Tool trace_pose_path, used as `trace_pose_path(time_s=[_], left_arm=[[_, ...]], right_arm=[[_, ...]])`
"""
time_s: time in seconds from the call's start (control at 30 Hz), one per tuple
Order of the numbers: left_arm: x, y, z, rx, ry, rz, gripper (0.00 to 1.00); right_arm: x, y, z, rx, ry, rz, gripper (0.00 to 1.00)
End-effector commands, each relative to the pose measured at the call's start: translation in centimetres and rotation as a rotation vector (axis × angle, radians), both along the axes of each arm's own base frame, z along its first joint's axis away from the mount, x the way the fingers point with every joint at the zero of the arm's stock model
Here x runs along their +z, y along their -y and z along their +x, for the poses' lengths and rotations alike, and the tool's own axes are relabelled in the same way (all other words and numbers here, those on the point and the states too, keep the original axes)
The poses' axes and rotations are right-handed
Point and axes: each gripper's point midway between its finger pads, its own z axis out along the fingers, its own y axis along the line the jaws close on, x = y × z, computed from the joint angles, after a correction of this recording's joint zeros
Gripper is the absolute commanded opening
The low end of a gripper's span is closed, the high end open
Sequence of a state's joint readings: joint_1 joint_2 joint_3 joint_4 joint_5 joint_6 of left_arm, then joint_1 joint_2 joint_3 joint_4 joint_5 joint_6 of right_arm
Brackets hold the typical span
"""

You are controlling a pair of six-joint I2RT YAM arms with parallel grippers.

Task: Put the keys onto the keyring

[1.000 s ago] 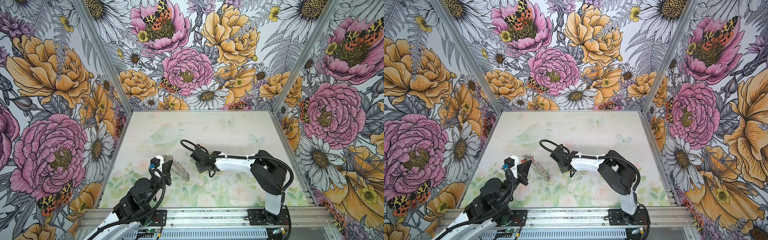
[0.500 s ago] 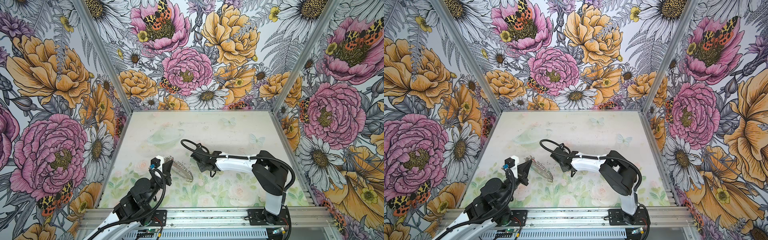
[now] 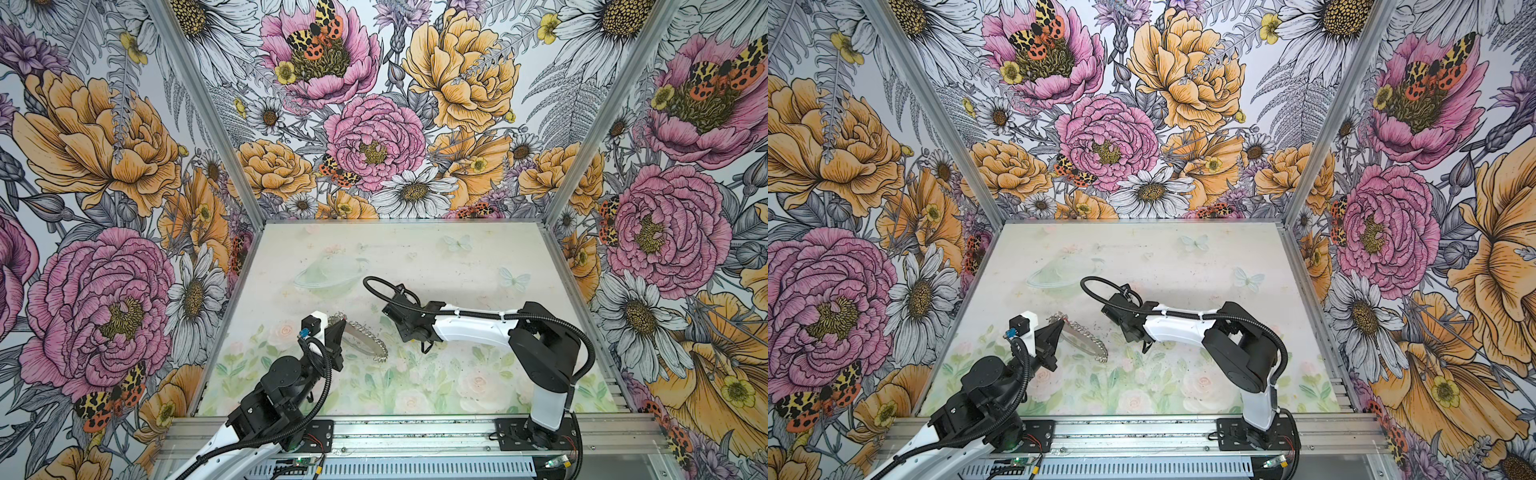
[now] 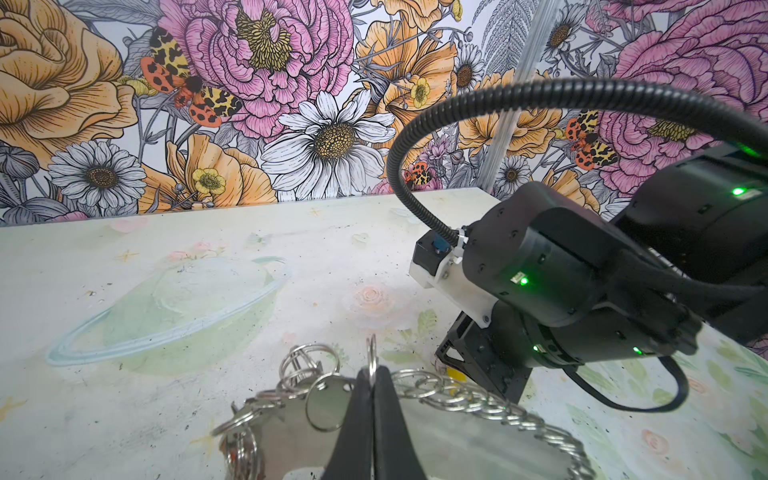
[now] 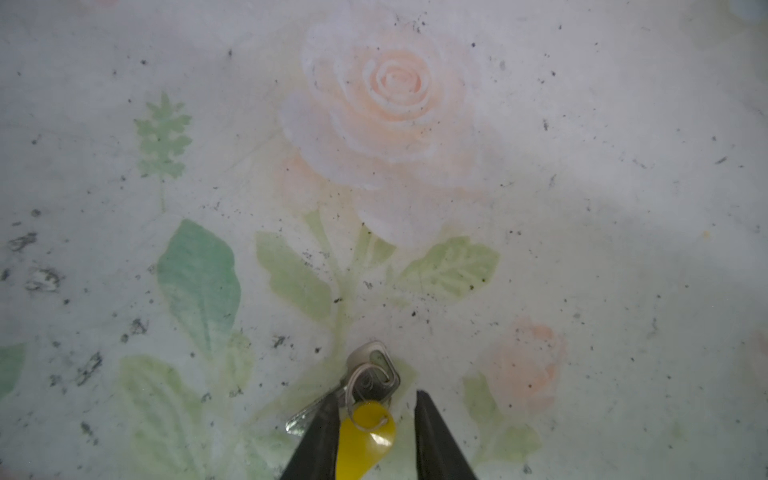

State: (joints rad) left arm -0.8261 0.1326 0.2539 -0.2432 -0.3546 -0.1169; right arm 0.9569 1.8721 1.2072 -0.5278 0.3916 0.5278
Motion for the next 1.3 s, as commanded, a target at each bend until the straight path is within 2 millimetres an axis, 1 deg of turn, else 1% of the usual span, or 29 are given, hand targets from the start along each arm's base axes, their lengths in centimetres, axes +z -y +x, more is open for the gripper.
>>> trace_pose_path(time_s=[0.0,0.2,0.33,0.5,0.63,0.7,0.87,0.93,1.0,1.1,1.27], left_arm=[[1.5,0.0,0.1,0.000,0.047,-0.042,0.00],[1.5,0.0,0.0,-0.004,0.044,-0.041,0.00],[1.5,0.0,0.0,-0.003,0.046,-0.041,0.00],[1.5,0.0,0.0,-0.003,0.045,-0.040,0.00],[1.5,0.0,0.0,-0.002,0.045,-0.040,0.00],[1.5,0.0,0.0,-0.001,0.045,-0.040,0.00],[1.5,0.0,0.0,-0.001,0.045,-0.040,0.00],[1.5,0.0,0.0,-0.001,0.046,-0.040,0.00],[1.5,0.0,0.0,-0.004,0.045,-0.040,0.00],[1.5,0.0,0.0,-0.003,0.045,-0.041,0.00],[1.6,0.0,0.0,-0.004,0.048,-0.044,0.00]], right_arm=[[0.3,-0.8,-0.2,0.018,-0.012,0.024,0.38],[-0.7,-0.4,0.2,0.000,-0.017,-0.002,0.37],[-1.1,0.0,0.4,-0.010,-0.023,-0.013,0.32],[-0.3,0.8,0.9,-0.030,0.002,-0.014,0.26],[0.3,1.1,1.1,-0.033,0.011,-0.009,0.23],[0.3,0.9,1.0,-0.027,0.007,-0.002,0.24],[0.1,0.0,0.6,-0.006,-0.018,0.019,0.34],[-0.4,-0.2,0.6,-0.003,-0.030,0.016,0.36],[-1.1,0.0,0.6,-0.007,-0.037,-0.001,0.36],[-1.4,0.3,0.7,-0.017,-0.032,-0.015,0.36],[-1.4,0.7,0.9,-0.025,-0.024,-0.025,0.27]])
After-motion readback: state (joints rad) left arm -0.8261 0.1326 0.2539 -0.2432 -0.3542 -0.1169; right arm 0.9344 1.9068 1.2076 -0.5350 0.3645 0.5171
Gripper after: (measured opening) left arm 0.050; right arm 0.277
